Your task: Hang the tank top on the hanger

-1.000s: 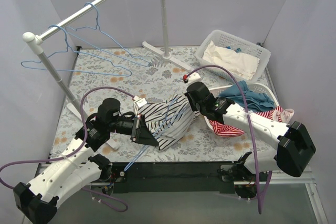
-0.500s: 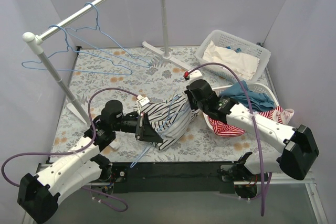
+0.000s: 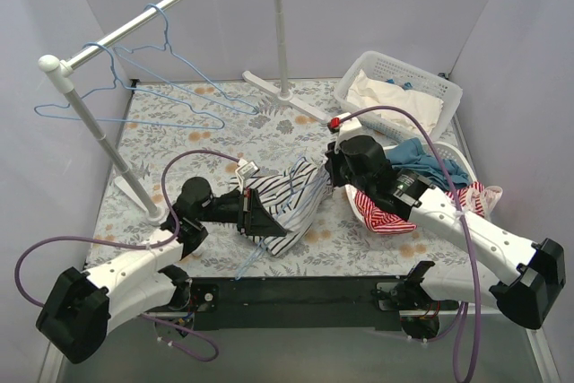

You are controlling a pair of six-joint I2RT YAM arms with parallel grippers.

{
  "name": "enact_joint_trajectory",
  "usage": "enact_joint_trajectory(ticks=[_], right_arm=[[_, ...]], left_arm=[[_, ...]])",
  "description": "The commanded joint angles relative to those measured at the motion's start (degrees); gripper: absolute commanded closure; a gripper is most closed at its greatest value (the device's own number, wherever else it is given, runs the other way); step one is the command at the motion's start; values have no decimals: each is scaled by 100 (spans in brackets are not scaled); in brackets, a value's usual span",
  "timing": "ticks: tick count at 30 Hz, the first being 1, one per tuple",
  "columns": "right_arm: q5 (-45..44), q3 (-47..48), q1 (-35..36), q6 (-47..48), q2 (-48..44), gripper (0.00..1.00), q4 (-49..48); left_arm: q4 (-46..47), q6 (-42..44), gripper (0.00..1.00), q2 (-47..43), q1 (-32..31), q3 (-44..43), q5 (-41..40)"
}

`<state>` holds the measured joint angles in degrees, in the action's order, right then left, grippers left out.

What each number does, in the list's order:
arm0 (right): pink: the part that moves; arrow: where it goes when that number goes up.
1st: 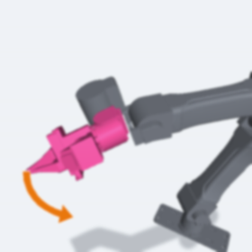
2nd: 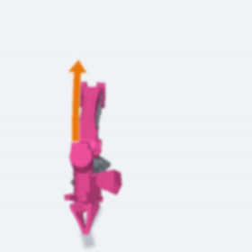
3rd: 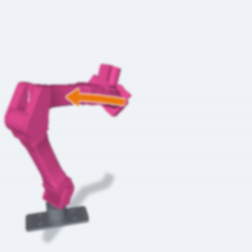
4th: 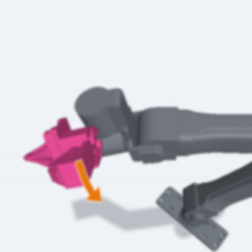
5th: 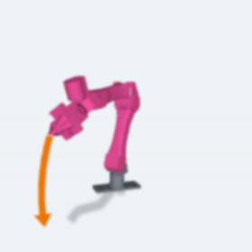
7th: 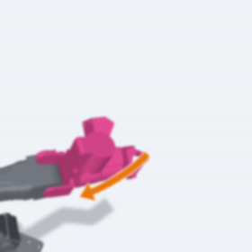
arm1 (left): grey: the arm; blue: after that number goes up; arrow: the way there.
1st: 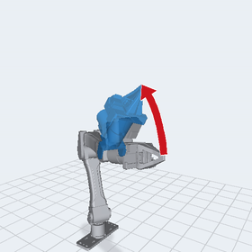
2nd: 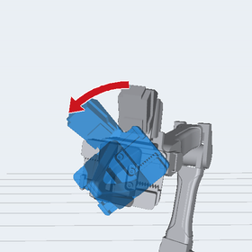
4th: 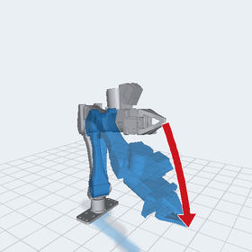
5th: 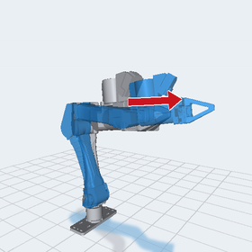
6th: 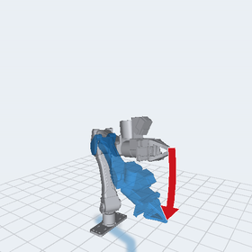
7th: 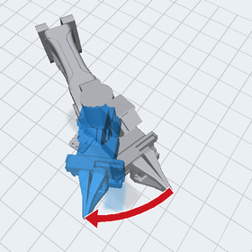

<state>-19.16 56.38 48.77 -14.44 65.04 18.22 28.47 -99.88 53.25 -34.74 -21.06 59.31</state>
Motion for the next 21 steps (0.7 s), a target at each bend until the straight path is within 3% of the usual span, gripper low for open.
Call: enact_joint_trajectory(ticks=[1,13,15,16,19,21], right_arm=[[350,75,18,-103,-281,99,-143],[809,-355,18,54,-922,98,-635],[738,-417,18,99,-1010,91,-627],[703,-443,18,142,-1045,80,-635],[659,-523,18,336,-1256,63,-635],[755,-540,18,494,-1449,56,-670]], left_arm=[[1660,-418,100,272,-33,216,-69],[4481,-1508,100,1748,-50,278,-86],[5077,-1736,100,2012,-68,225,-51],[5264,-1946,100,2283,-68,208,-25],[5976,-2263,100,2758,-77,155,10],[6362,-2501,100,2953,-112,76,37]])
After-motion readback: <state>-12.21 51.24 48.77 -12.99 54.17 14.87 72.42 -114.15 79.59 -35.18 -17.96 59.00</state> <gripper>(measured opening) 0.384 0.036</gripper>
